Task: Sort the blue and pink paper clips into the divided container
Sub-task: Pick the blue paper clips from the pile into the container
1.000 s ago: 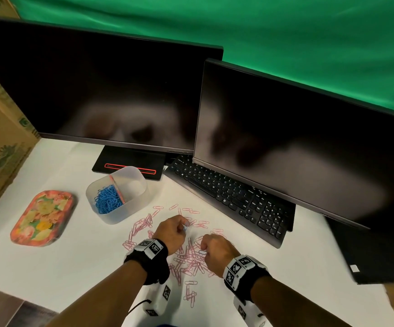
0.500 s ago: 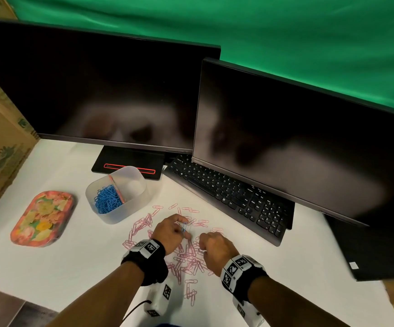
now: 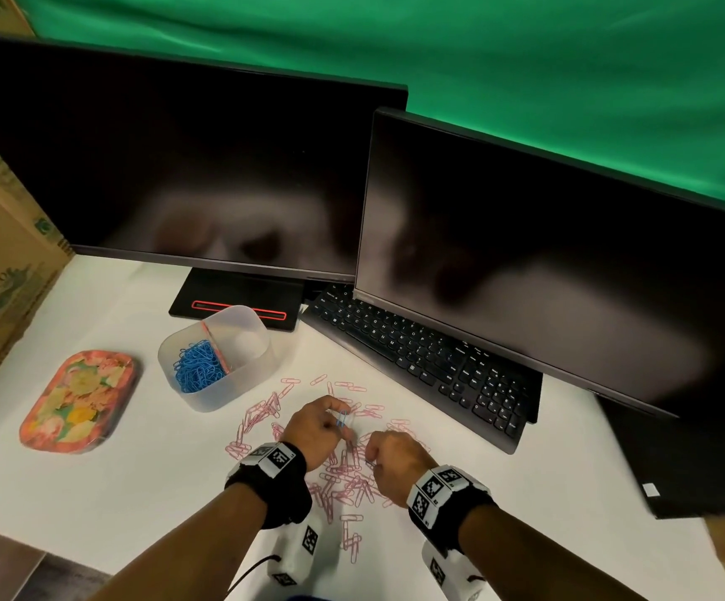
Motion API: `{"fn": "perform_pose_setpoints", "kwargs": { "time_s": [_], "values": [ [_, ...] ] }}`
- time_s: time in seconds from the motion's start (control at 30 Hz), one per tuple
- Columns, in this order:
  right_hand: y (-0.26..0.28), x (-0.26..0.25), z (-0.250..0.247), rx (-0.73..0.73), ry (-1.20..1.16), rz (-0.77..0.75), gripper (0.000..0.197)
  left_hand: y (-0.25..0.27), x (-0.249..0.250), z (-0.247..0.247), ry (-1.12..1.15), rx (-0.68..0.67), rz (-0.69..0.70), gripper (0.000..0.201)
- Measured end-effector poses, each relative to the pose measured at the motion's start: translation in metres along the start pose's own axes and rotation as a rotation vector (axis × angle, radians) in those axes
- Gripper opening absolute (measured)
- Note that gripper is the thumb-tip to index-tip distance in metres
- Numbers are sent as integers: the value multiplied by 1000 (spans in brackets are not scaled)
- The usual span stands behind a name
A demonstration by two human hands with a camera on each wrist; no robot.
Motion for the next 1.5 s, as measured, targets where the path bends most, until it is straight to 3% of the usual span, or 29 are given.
{"fn": "perform_pose_setpoints", "kwargs": {
  "time_s": [0.17, 0.33, 0.47, 0.57, 0.67, 0.73, 0.87, 1.13, 1.43, 1.5],
  "values": [
    [11, 26, -6, 54, -456, -18, 20, -7, 5, 8, 91, -15, -17, 37],
    [16, 79, -26, 196, -1083, 204, 22, -14, 16, 21, 146, -59, -56, 15],
    [19, 103, -32, 223, -1225, 297, 17, -19, 24, 39, -156, -109, 70, 10],
    [17, 104, -24, 217, -1094, 302, 19, -19, 30, 54, -486, -158, 208, 9],
    [16, 97, -12, 206, -640, 191, 13, -19, 31, 64, -767, -168, 293, 21],
    [19, 86, -8, 188, -415, 164, 6, -20, 28, 65, -839, -172, 283, 24],
    [16, 74, 1, 198, -178, 152, 20, -20, 22, 58, -862, -174, 250, 16],
    [18, 80, 9, 191, -80, 67, 15, -18, 13, 37, -819, -212, 120, 18],
    [32, 92, 4, 202, -138, 25, 8, -18, 17, 43, -887, -125, 202, 20],
    [36, 92, 4, 193, -201, 21, 18, -19, 16, 44, -887, -133, 192, 16]
  ]
}}
Point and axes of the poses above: each hand's wrist, its own y-axis away from the middle knuckle, its own z-axis out of the palm, x = y × z, the point moved 1 cm from there along -y, towards the middle knuckle, and after that the axes turned 1 degree about z, right-handed, at the moved point
